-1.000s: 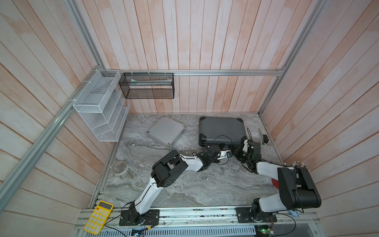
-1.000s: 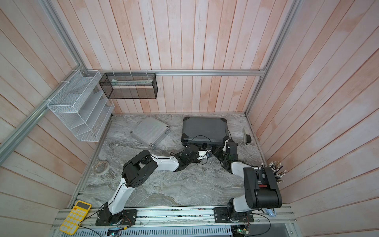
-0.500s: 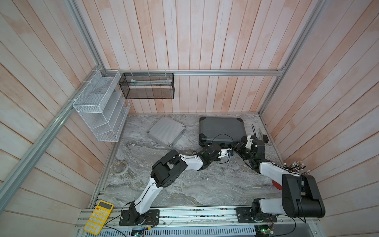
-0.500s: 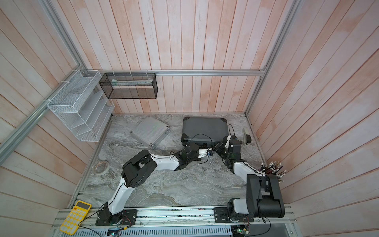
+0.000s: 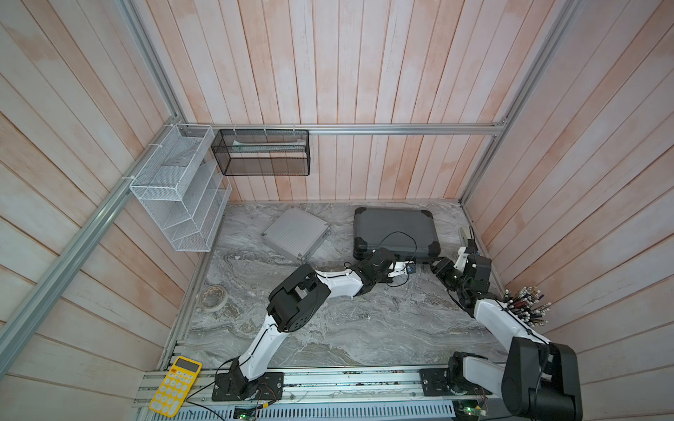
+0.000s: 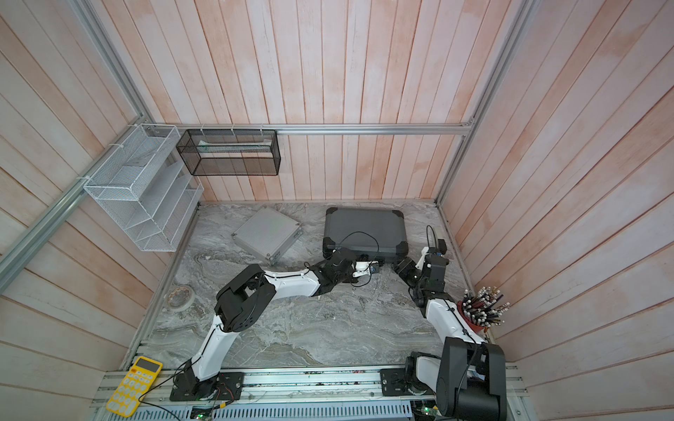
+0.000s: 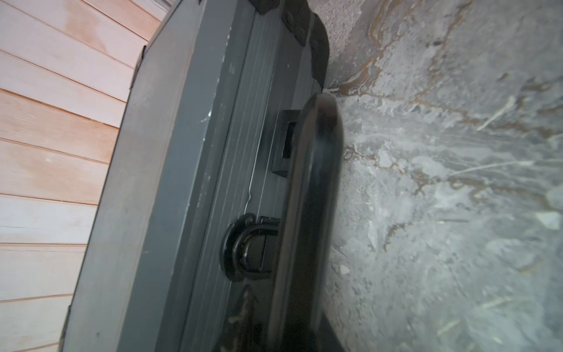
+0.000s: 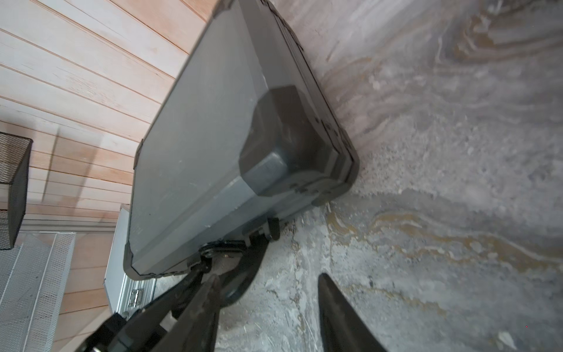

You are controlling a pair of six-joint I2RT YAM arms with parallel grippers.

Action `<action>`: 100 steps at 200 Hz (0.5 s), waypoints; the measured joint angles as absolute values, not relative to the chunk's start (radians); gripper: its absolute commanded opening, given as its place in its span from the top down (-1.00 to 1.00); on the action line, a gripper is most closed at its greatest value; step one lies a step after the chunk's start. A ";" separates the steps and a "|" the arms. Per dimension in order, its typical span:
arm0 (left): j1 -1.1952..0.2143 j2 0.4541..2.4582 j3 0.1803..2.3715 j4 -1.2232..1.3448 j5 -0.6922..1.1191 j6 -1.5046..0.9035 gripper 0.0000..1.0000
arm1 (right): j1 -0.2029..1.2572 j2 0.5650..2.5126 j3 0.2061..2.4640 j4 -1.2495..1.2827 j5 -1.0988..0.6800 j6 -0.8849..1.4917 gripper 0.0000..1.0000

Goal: Open the poker set cases
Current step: Pick up the poker set case from the center of the board.

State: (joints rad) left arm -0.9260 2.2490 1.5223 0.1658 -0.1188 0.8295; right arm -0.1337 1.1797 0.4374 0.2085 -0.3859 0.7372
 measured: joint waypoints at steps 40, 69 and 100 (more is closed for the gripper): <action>-0.901 2.255 1.621 0.001 -0.032 0.784 1.00 | -0.134 1.193 0.347 0.237 -0.434 0.772 -0.07; -0.889 2.268 1.682 -0.083 0.017 0.758 1.00 | -0.132 1.217 0.328 0.281 -0.467 0.791 -0.07; -0.901 2.298 1.757 -0.126 0.076 0.665 1.00 | -0.109 1.257 0.328 0.363 -0.487 0.818 -0.07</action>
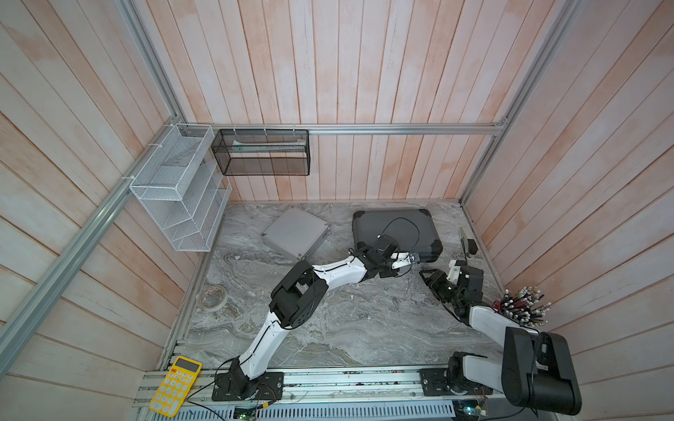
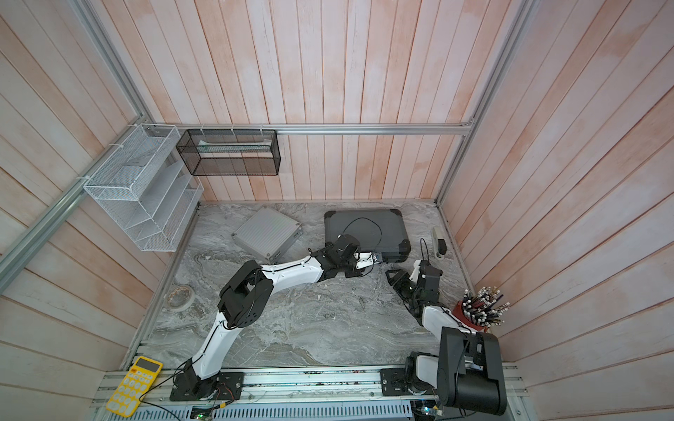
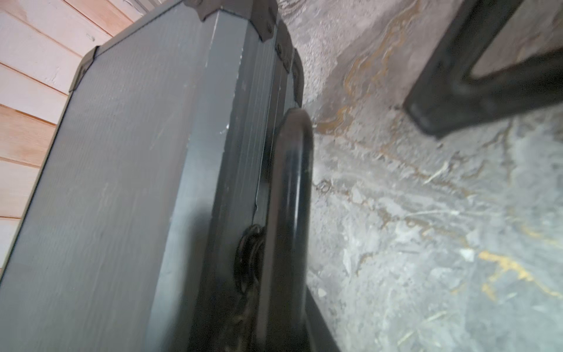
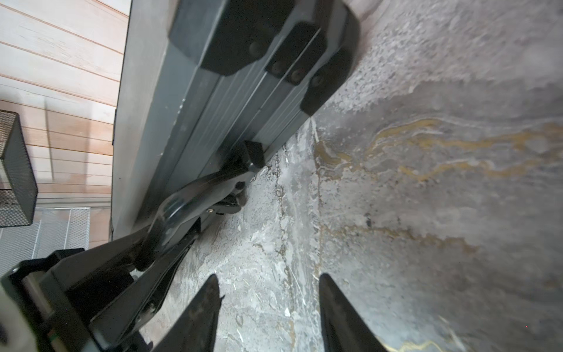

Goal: Open the poker set cases
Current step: Pick up the poker set case from the center of the board.

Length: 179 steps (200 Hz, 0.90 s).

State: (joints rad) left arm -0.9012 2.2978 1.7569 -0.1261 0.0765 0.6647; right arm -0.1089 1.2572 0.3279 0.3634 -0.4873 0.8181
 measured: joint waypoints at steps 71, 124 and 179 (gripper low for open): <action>-0.913 2.333 1.869 -0.251 0.149 0.553 1.00 | -0.081 1.348 0.311 0.552 -0.522 0.907 -0.07; -0.903 2.336 1.916 -0.304 0.173 0.543 1.00 | -0.081 1.401 0.305 0.623 -0.528 0.943 -0.02; -0.901 2.341 1.998 -0.369 0.176 0.515 1.00 | -0.066 1.421 0.301 0.667 -0.543 0.976 -0.19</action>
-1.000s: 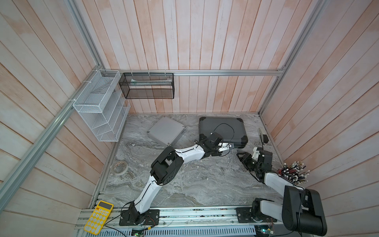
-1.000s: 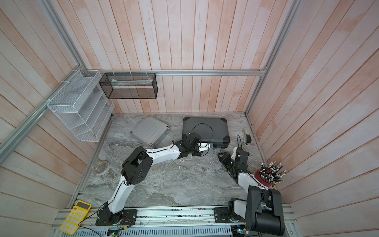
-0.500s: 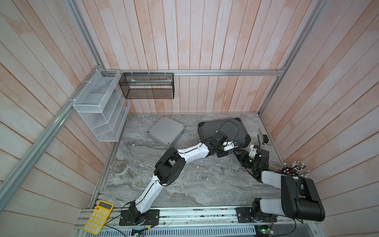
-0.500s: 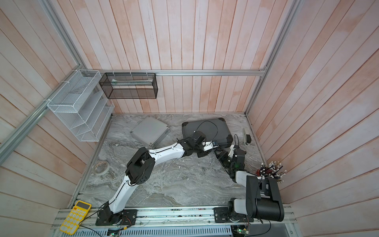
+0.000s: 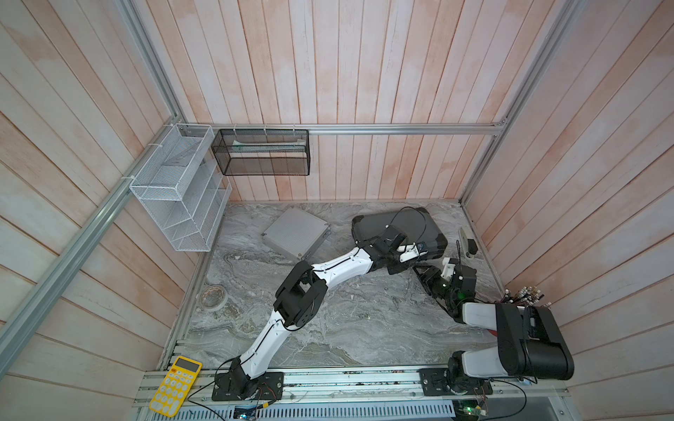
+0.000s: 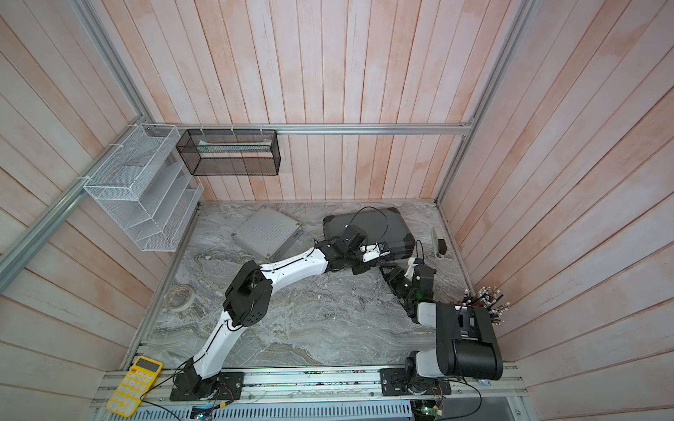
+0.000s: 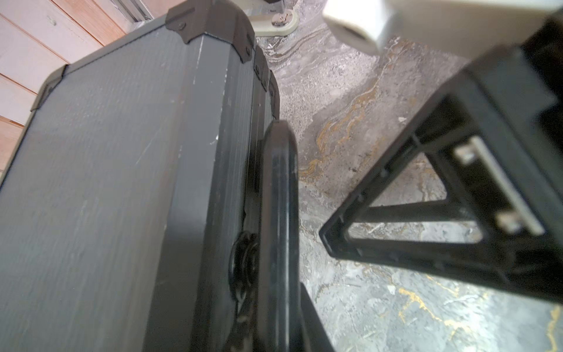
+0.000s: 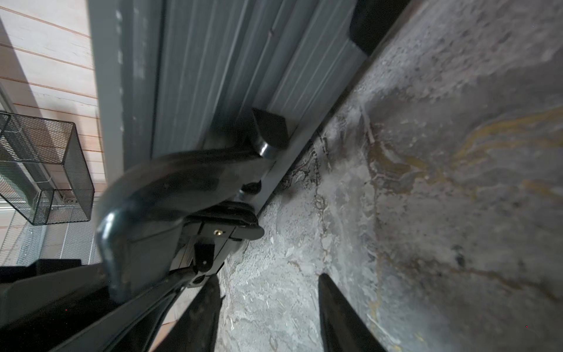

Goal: Open the poker set cases
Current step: Pick up the poker set case from the center of the board, then open the fastener on the poker set case.

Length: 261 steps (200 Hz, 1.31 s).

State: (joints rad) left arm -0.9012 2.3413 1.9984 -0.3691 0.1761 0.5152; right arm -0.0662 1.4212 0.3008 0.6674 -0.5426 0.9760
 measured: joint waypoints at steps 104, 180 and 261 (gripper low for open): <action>-0.897 2.369 2.087 -0.413 0.183 0.463 1.00 | -0.060 1.434 0.300 0.827 -0.558 1.025 -0.08; -0.894 2.377 2.167 -0.451 0.182 0.435 1.00 | -0.044 1.525 0.300 0.975 -0.571 1.055 -0.11; -0.892 2.379 2.171 -0.454 0.186 0.426 1.00 | -0.040 1.611 0.300 1.124 -0.575 1.102 -0.01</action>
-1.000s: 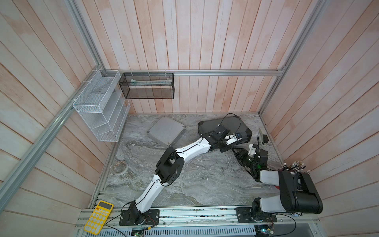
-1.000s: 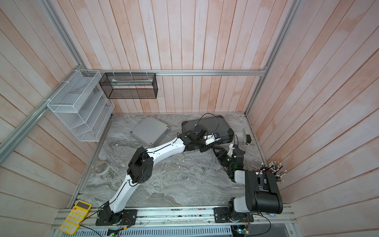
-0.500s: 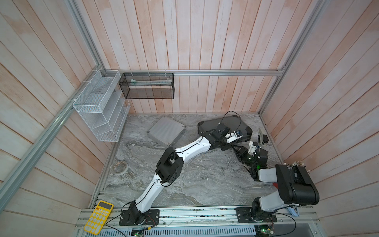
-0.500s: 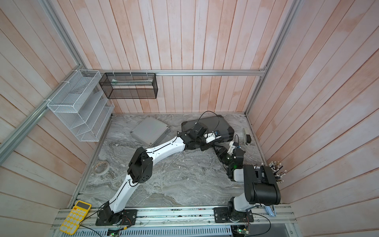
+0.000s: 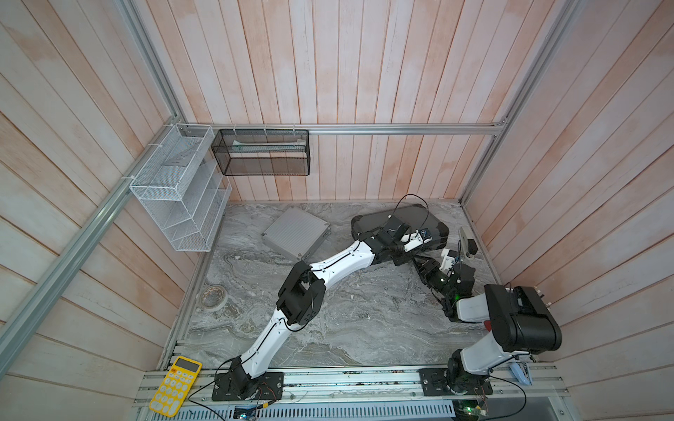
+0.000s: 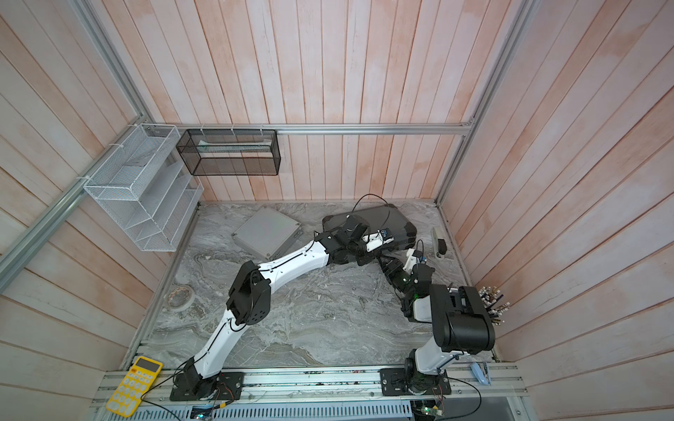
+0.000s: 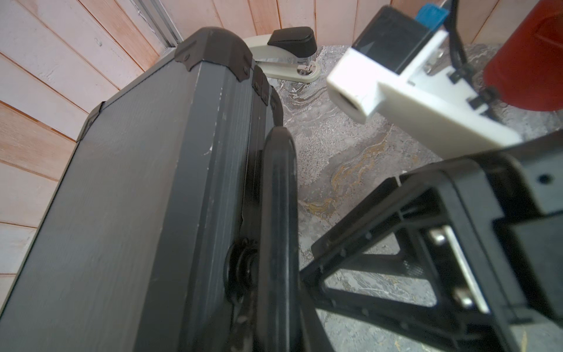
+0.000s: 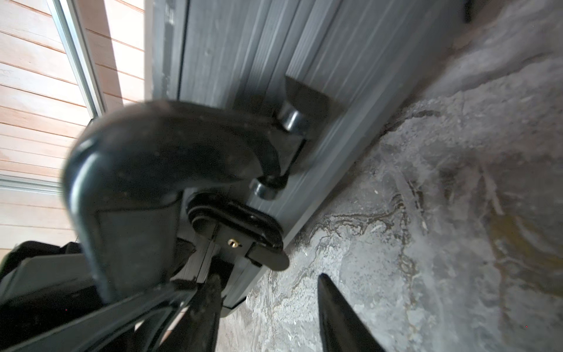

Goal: Open the poker set cases
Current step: Open the fastener on the poker set case.

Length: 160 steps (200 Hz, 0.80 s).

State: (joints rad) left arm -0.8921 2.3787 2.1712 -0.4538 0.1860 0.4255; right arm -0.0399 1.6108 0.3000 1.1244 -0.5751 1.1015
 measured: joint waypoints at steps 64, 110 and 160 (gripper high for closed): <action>-0.892 2.380 2.171 -0.454 0.192 0.421 1.00 | -0.027 1.665 0.300 1.256 -0.579 1.150 0.10; -0.892 2.384 2.171 -0.457 0.197 0.414 1.00 | -0.023 1.732 0.295 1.358 -0.582 1.188 0.13; -0.888 2.384 2.178 -0.459 0.197 0.403 1.00 | -0.021 1.769 0.294 1.414 -0.582 1.189 0.01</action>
